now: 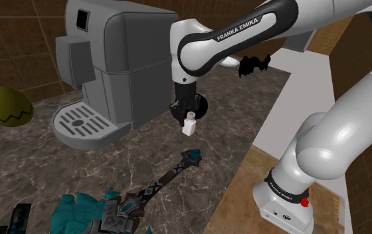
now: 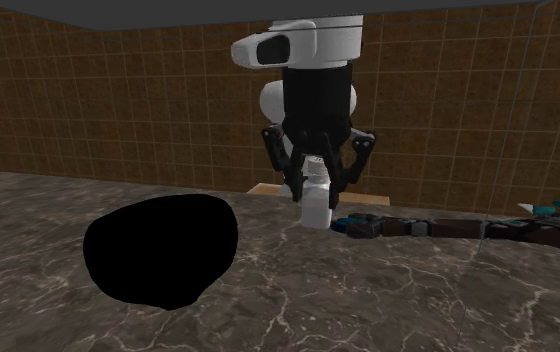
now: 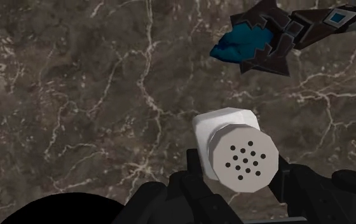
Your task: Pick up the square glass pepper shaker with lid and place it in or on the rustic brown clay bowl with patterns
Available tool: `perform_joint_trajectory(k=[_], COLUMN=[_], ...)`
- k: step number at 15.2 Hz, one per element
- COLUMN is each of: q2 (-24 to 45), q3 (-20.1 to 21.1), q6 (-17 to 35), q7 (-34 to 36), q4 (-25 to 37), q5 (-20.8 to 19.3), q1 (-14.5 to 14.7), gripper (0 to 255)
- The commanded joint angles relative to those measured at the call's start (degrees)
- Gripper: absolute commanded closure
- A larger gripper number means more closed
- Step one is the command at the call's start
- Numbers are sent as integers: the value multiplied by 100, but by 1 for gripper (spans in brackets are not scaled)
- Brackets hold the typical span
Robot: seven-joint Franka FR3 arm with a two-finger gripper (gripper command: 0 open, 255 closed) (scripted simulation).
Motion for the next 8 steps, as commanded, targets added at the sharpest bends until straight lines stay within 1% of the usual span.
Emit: perform_joint_trajectory(k=[1, 8], q2=[-97, -330], q3=[-3, -32], q6=[-173, -744], q7=[3, -5], q4=[75, 414], q5=[12, 23], q1=[6, 3], gripper=[255, 255])
